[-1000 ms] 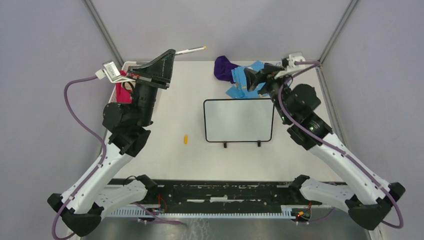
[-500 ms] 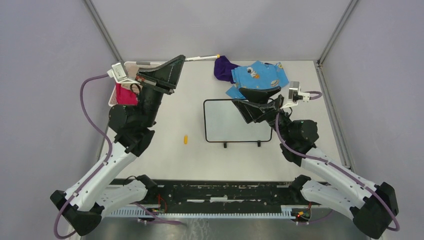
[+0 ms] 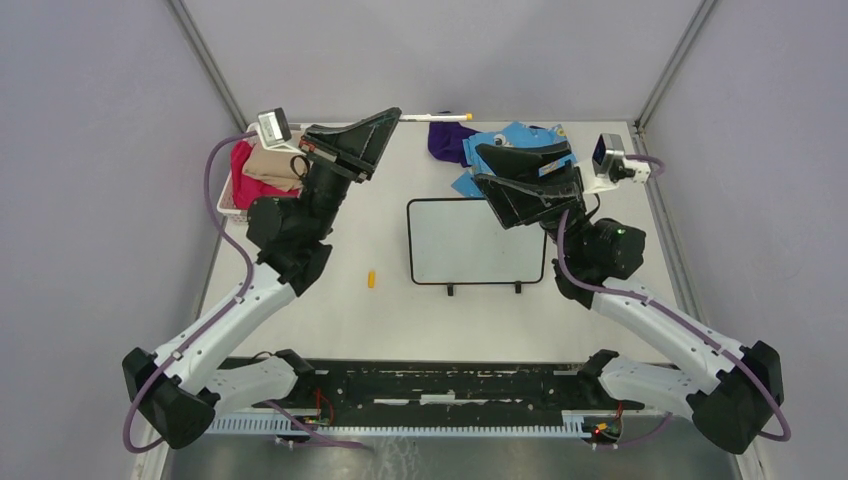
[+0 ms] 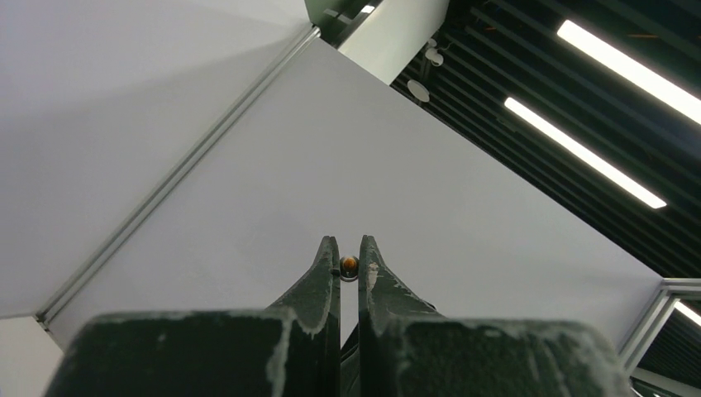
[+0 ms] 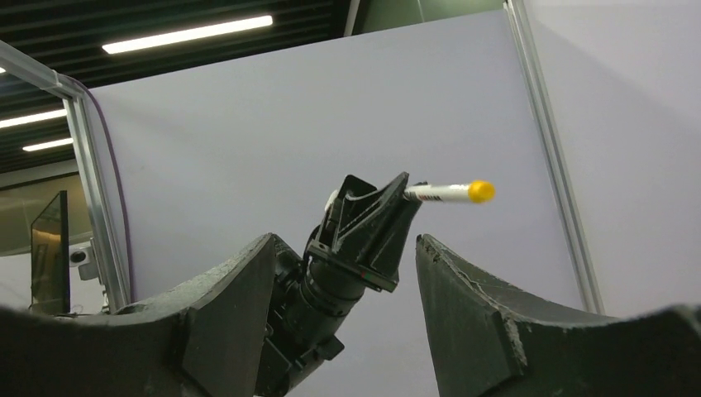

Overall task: Write a sentence on the whiteboard
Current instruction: Adjust the whiteboard marker.

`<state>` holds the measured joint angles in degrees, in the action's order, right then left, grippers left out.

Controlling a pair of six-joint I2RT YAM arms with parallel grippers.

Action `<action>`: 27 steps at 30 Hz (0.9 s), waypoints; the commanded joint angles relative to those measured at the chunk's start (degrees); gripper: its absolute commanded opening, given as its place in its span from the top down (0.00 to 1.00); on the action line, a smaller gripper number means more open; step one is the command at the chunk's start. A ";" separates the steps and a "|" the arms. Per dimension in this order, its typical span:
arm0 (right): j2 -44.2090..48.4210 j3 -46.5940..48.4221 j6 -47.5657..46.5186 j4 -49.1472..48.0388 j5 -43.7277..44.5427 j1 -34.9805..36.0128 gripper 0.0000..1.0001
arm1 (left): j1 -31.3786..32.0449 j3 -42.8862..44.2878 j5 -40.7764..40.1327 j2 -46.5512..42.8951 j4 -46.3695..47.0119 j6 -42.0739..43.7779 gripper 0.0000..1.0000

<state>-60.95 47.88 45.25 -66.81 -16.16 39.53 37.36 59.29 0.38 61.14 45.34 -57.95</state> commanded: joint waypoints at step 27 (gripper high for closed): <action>-7.96 19.94 2.19 17.90 -5.60 0.03 0.49 | 0.43 1.61 8.95 0.75 5.02 -5.37 0.98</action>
<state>-68.84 64.64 47.13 -50.48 -19.97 39.53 37.47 59.27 7.03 62.11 48.40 -61.19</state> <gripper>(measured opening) 0.544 0.068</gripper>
